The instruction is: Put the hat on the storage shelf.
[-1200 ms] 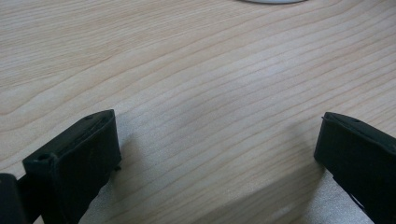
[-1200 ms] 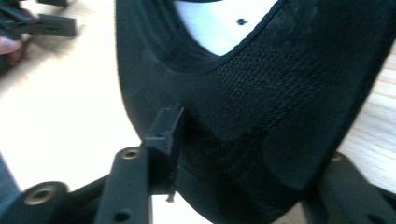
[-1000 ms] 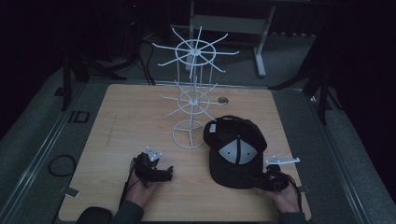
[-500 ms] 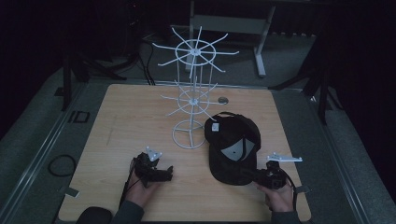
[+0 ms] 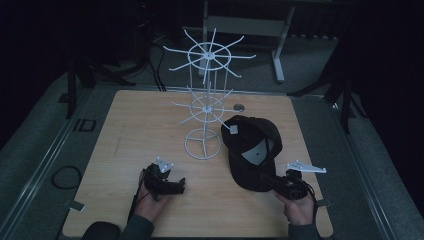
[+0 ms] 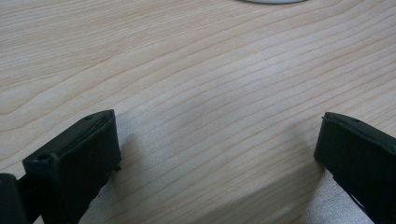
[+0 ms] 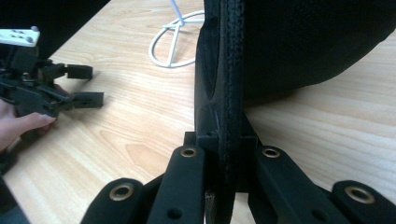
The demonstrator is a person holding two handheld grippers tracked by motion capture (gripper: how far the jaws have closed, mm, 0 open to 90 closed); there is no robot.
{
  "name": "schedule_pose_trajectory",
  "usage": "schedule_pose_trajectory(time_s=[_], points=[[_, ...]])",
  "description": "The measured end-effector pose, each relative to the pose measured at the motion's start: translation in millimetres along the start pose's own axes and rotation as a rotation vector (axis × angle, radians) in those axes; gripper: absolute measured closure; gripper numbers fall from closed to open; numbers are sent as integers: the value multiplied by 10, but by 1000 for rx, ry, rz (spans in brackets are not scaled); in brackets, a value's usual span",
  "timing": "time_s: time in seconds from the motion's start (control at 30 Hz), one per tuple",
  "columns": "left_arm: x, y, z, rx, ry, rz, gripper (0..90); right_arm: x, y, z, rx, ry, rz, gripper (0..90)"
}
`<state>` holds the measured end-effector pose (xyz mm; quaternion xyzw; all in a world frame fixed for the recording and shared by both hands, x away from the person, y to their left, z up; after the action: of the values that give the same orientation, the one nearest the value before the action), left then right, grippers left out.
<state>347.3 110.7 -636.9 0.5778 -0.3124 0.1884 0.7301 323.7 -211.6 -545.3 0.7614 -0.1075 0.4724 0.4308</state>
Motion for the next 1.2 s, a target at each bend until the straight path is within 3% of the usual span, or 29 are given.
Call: schedule_pose_trajectory(time_s=[0.53,0.7,1.2], points=[[1,-1,2,0,2,2,1,115,-12,158,-129,17,10,866],[1,-1,2,0,2,2,1,197,-24,194,-184,43,15,866],[2,-2,3,-1,4,3,2,378,-14,209,-261,86,37,866]])
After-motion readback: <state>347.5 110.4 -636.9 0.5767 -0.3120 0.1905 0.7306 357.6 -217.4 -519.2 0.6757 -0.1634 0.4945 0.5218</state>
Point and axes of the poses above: each handheld gripper's, and its own axes: y roughly backward along the jaws, x roughly out of its top, z roughly to its right, the point moved 9 cm from there along -y, roughly forward along the jaws, and after that the axes turned 11 degrees about y, right-handed, at the moved point
